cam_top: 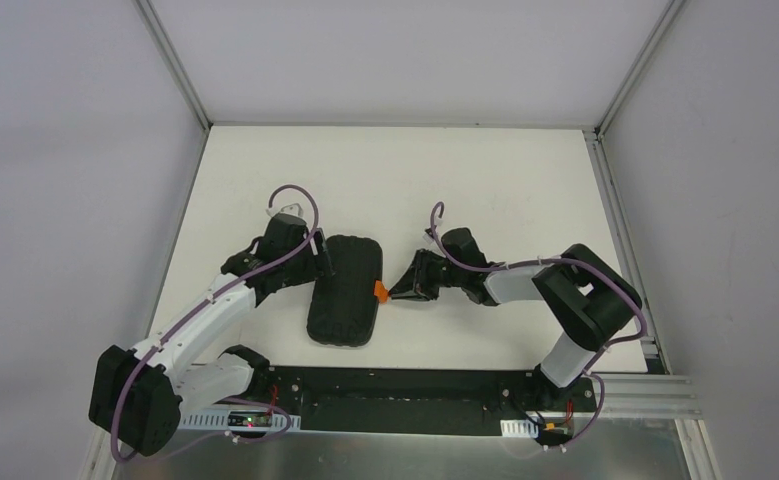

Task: Pack the tool kit
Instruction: Close the toolbox at the center of the board.

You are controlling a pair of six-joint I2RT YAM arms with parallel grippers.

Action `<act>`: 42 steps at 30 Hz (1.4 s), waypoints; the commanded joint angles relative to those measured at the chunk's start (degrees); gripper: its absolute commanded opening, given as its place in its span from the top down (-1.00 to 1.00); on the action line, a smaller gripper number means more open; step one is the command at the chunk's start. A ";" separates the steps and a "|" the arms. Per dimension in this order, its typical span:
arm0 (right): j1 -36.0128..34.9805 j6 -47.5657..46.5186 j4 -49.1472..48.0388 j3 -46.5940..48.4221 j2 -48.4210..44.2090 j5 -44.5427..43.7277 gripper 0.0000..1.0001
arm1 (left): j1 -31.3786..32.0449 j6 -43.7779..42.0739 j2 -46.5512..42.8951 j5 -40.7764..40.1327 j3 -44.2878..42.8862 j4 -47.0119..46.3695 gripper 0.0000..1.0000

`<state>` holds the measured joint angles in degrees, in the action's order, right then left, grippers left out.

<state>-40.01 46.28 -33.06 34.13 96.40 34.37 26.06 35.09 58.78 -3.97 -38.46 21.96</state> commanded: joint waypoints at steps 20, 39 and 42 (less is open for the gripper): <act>-2.08 -2.60 3.18 5.54 5.91 -3.36 0.89 | -1.41 3.42 4.83 8.79 7.28 -6.61 -0.44; -3.98 -3.07 4.59 9.62 7.19 -3.55 0.88 | -0.49 7.21 8.92 14.52 9.84 -13.78 -0.35; -2.50 -3.97 6.58 7.45 4.45 -6.93 0.87 | -0.49 7.35 9.22 13.54 9.34 -14.93 -0.35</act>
<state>-42.57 43.22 -25.36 40.84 103.79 30.98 24.29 39.27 64.77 5.87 -31.75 6.35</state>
